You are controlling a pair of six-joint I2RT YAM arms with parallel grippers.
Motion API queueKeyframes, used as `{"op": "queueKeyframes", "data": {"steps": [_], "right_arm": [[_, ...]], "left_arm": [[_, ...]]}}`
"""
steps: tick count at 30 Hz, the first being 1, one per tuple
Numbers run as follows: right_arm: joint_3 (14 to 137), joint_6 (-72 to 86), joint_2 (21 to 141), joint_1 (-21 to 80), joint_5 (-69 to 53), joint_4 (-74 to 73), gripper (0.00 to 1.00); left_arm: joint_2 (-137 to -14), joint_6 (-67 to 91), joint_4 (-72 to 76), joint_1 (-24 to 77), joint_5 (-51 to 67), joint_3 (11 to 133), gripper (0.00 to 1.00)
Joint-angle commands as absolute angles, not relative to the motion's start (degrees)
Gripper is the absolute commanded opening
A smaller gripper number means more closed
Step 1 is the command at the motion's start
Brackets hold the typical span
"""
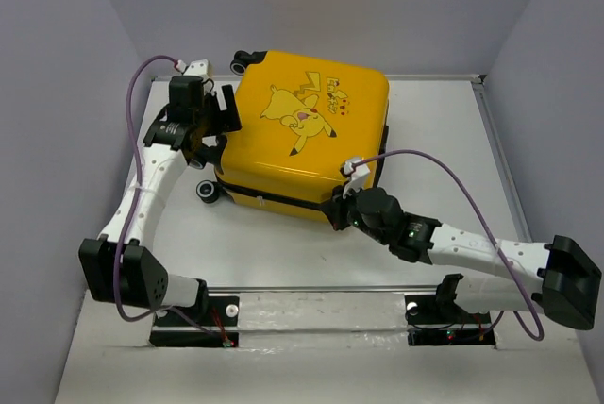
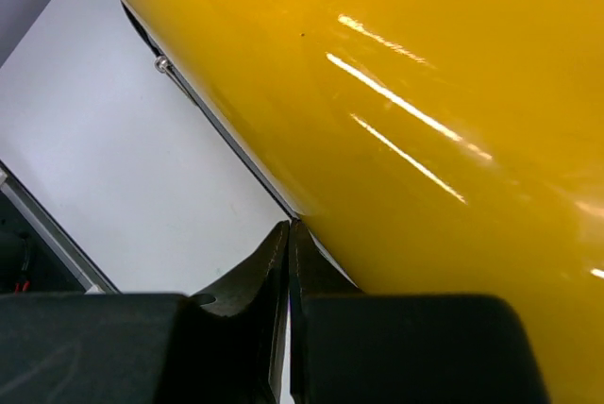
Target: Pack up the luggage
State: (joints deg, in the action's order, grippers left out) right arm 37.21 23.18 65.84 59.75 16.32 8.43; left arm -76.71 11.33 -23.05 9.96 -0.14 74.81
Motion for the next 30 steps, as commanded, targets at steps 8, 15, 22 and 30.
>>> {"op": "queueKeyframes", "data": {"steps": [8,15,22,30], "right_arm": [[32.17,30.67,58.71,56.52,20.65,1.50,0.19],[34.97,26.56,58.62,40.65,12.15,0.18,0.35],[46.92,17.76,66.87,23.57,-1.47,1.14,0.39],[45.37,16.42,61.01,22.15,-9.66,-4.48,0.60]], "left_arm": [[-91.84,7.64,-22.42,10.19,15.02,77.00,0.87],[-89.84,10.53,-14.44,19.31,24.78,60.86,0.64],[-85.88,16.95,-8.36,32.51,31.28,53.97,0.60],[-76.65,24.43,-1.49,39.55,34.80,52.20,0.62]]}}
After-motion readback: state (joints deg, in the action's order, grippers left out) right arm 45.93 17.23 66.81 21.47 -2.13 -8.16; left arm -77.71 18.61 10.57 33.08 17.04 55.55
